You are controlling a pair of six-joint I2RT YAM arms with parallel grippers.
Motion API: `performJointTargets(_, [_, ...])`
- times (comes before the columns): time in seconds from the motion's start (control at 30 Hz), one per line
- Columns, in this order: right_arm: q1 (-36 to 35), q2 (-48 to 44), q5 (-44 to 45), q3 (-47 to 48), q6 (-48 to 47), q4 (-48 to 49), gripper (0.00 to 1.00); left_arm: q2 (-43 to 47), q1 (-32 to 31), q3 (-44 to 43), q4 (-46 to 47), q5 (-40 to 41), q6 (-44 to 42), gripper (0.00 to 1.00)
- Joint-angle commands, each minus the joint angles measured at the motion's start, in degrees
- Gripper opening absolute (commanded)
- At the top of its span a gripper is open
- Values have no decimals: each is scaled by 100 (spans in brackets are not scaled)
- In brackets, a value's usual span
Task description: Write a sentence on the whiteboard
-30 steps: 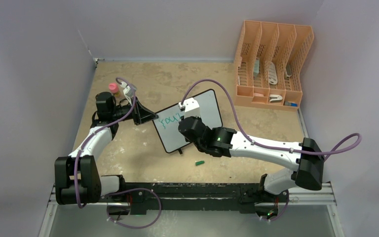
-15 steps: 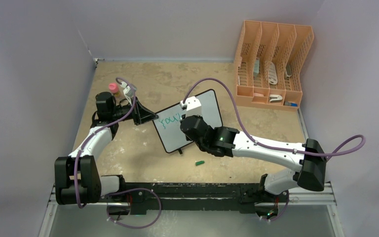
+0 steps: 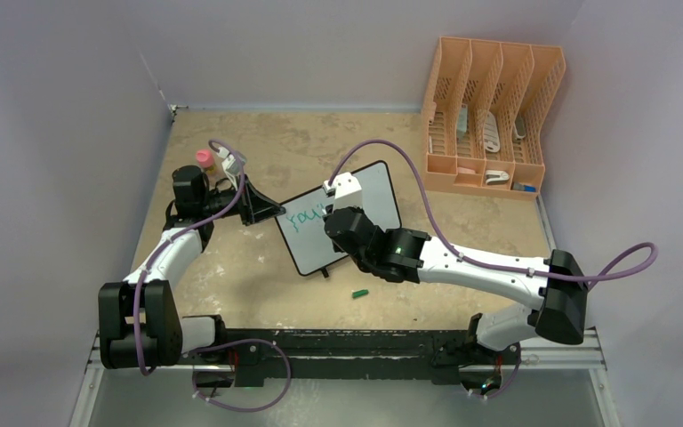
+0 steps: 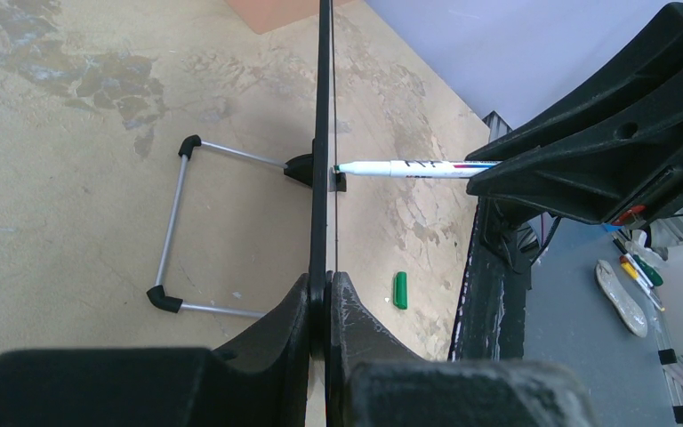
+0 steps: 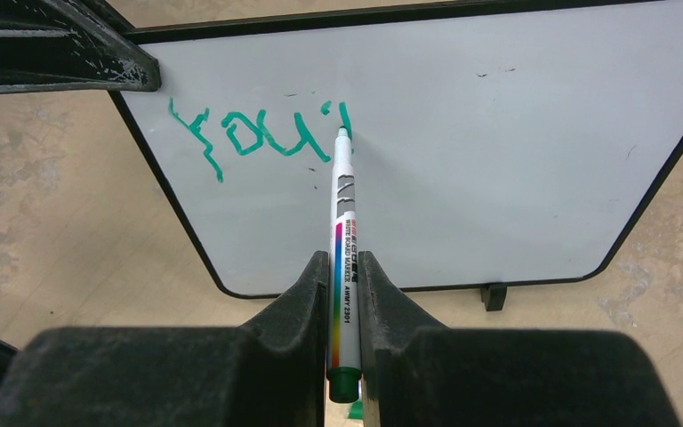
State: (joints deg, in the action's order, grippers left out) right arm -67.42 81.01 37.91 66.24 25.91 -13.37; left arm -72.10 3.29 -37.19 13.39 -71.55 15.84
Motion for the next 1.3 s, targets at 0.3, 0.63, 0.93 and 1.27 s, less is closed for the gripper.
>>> performJointTargets(0.3, [71, 35, 180, 161, -122, 258, 0, 47, -83, -142, -82, -202, -168, 0])
performJointTargets(0.63, [104, 29, 263, 172, -176, 325, 0, 44, -85, -148, -90, -202, -177, 0])
performJointTargets(0.93, [141, 21, 319, 155, -179, 358, 0, 46, -87, -148, -90, -202, -177, 0])
performJointTargets(1.27, [167, -7, 372, 102, -134, 353, 0, 35, -87, -148, -93, -194, -177, 0])
